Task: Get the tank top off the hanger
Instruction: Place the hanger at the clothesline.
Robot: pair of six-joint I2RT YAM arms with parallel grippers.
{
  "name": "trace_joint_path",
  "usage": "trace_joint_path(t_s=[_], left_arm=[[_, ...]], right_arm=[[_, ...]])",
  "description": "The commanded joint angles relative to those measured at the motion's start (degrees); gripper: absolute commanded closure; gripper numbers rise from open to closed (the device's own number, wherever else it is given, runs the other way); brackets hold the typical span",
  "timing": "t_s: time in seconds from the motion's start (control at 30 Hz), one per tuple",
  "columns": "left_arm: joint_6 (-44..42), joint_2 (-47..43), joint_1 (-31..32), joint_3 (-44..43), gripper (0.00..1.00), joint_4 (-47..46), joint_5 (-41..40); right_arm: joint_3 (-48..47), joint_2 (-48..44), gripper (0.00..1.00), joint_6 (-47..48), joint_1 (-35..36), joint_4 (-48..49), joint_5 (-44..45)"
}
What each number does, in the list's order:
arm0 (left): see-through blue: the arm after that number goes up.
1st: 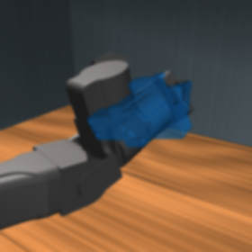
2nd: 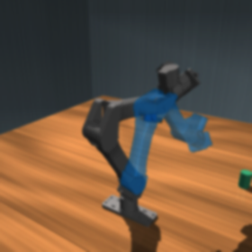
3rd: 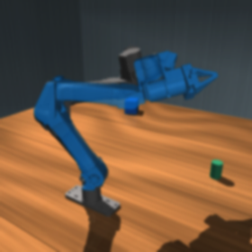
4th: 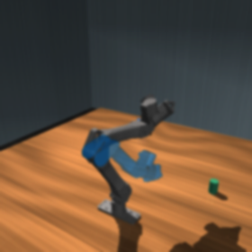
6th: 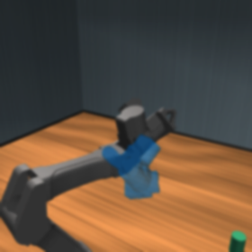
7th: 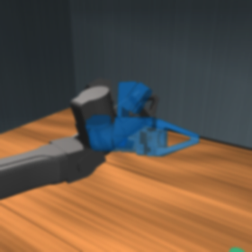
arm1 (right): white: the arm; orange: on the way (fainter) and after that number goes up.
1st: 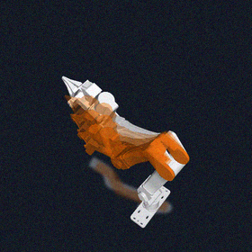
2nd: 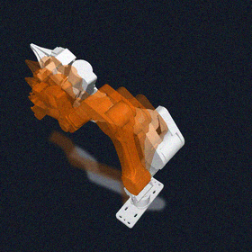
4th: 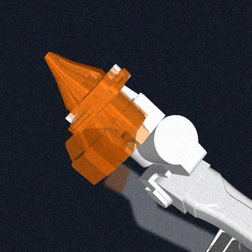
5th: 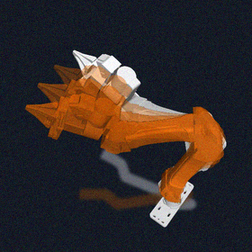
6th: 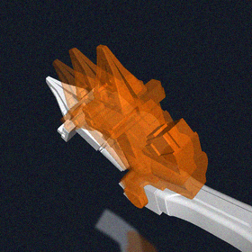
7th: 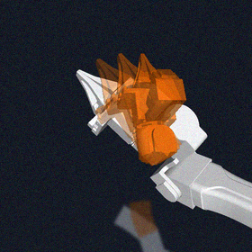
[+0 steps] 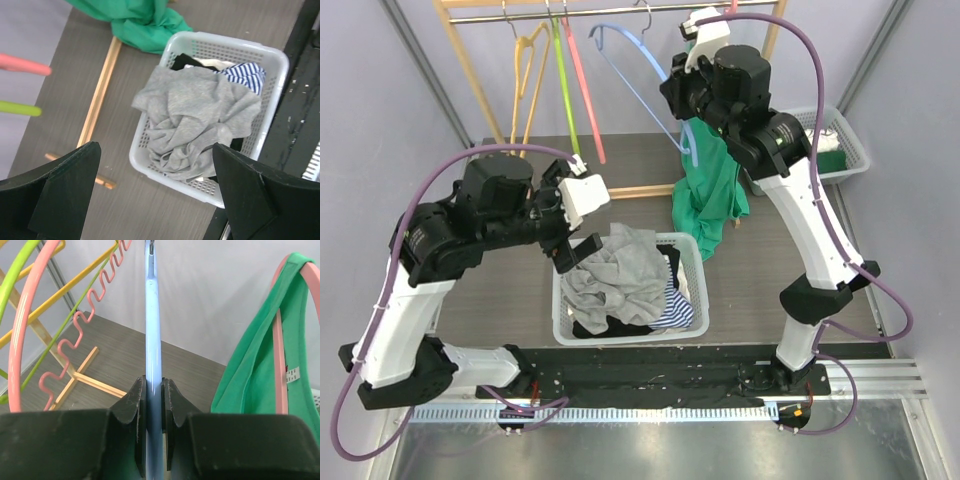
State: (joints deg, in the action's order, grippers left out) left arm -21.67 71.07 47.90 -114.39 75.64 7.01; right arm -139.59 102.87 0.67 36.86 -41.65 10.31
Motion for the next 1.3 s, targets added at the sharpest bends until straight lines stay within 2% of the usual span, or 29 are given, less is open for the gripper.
trace_joint_path(t_s=[0.0, 0.2, 0.57, 1.27], left_arm=[[-0.3, -0.22, 0.09, -2.07, 0.0, 10.76, -6.48], [-0.48, -2.86, 0.09, -1.19, 0.01, 9.18, -9.11], [-1.27, -2.69, -0.17, -6.46, 0.0, 10.14, -8.85], [-1.09, -4.01, -2.2, -6.28, 0.0, 9.44, -7.8]], right_arm=[[-3.76, -0.57, 0.99, 1.09, 0.93, 8.07, 0.51], [-4.72, 0.49, 0.99, 0.48, 1.11, 10.01, 0.07], [-9.12, 5.32, 0.99, 0.04, 1.19, 11.32, 0.59], [-10.7, 9.37, 0.99, 0.12, 1.11, 14.31, 1.21]])
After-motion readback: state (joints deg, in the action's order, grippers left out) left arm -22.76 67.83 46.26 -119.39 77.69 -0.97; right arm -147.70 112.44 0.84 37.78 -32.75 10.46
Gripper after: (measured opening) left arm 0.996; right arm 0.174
